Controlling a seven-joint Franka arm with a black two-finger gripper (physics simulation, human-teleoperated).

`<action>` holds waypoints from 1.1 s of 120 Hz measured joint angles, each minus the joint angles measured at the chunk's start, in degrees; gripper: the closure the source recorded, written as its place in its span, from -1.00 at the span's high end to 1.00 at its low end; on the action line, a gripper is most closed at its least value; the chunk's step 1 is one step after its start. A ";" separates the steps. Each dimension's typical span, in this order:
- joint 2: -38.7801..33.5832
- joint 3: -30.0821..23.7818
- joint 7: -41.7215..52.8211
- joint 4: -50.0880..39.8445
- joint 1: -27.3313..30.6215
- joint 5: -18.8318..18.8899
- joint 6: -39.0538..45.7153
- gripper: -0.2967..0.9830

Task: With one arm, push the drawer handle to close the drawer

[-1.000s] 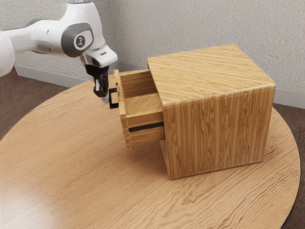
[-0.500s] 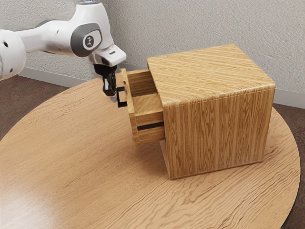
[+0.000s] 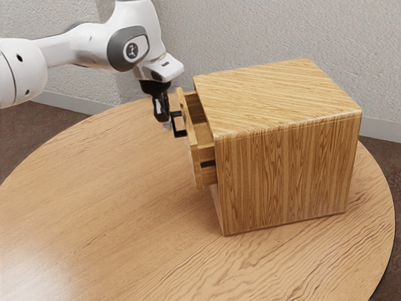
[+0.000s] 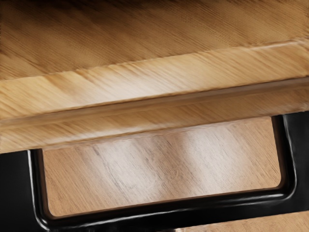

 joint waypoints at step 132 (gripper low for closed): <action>-22.00 -3.05 -4.88 2.19 4.72 0.44 -26.58 -0.14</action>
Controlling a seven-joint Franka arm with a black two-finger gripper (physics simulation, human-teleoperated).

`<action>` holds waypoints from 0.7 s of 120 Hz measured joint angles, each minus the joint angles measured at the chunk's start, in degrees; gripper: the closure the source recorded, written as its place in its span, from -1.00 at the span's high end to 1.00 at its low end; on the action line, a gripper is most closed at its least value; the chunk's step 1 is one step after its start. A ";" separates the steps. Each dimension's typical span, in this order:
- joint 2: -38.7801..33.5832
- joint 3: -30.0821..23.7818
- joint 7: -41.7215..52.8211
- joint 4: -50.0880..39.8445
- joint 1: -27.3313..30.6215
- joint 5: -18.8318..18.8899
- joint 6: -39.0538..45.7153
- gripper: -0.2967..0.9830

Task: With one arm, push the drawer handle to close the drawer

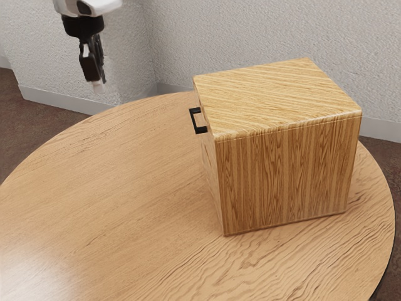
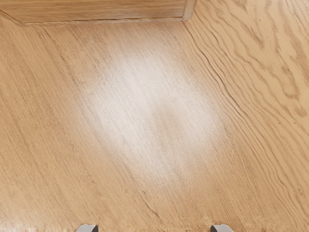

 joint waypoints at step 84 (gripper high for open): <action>4.32 0.45 -0.92 -0.15 1.10 -0.57 -9.31 0.51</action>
